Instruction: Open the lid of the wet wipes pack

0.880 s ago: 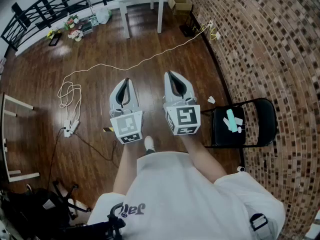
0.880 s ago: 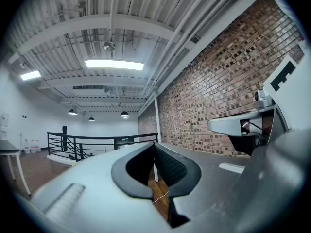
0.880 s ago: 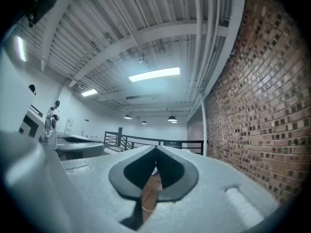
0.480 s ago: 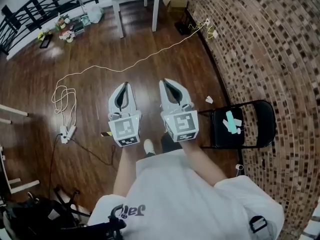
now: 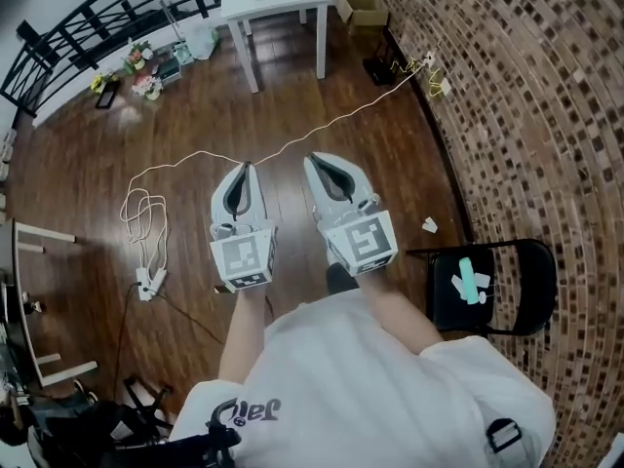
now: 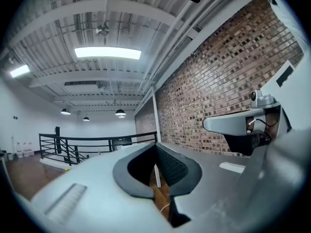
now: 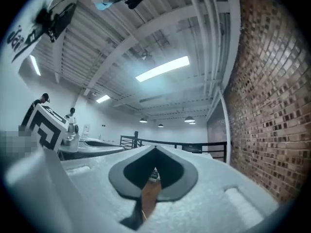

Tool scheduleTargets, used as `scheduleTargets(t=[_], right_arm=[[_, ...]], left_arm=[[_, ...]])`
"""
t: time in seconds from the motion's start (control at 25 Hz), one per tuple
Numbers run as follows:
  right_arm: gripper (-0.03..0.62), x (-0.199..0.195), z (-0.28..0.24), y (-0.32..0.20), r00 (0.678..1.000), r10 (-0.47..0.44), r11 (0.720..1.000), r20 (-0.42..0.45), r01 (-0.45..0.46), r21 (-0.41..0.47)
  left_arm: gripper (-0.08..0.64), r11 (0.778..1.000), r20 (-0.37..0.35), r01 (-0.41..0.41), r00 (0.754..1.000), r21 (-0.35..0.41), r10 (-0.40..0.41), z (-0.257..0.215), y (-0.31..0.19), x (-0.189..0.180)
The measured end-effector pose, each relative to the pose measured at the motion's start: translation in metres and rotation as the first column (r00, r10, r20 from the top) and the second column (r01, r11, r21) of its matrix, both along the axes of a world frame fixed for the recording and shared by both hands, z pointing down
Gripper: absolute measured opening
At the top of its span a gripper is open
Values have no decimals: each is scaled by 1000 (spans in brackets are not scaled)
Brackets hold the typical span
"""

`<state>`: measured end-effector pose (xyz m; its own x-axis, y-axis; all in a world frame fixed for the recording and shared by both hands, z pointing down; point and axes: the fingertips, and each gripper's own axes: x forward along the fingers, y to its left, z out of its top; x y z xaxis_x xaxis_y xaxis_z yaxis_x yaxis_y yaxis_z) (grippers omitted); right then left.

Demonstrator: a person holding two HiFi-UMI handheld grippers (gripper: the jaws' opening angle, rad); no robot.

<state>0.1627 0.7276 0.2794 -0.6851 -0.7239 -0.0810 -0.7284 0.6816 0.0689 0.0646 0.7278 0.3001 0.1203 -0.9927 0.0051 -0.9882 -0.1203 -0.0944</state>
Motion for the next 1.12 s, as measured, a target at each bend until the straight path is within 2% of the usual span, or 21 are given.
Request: scheduleTargets(t=[0.08, 0.24, 0.4, 0.52, 0.8, 0.96, 1.12], right_arm=[[-12, 14, -3, -47, 1000, 25, 1000, -2, -25, 6], [-11, 43, -9, -122, 998, 64, 998, 6, -64, -7], [-11, 49, 4, -165, 999, 37, 999, -7, -37, -30], [-11, 44, 16, -192, 1000, 12, 999, -22, -13, -52], [-11, -13, 36, -261, 997, -29, 998, -67, 25, -60], [-9, -46, 40, -327, 996, -11, 998, -91, 5, -63], [-9, -86, 12, -394, 995, 28, 1000, -100, -29, -9]], left_arm=[[15, 1000, 7, 15, 1000, 23, -15, -9, -42, 8], [15, 1000, 11, -12, 1000, 27, 12, -12, -113, 40], [15, 999, 17, 33, 999, 40, -33, -10, -158, 51], [15, 999, 24, 48, 999, 18, -48, 1, -184, 48], [15, 998, 3, 66, 998, 15, -66, 15, -255, -5], [15, 999, -24, 51, 998, 12, -50, 22, -330, -41], [15, 998, -32, 14, 999, 54, -13, -5, -403, -81]])
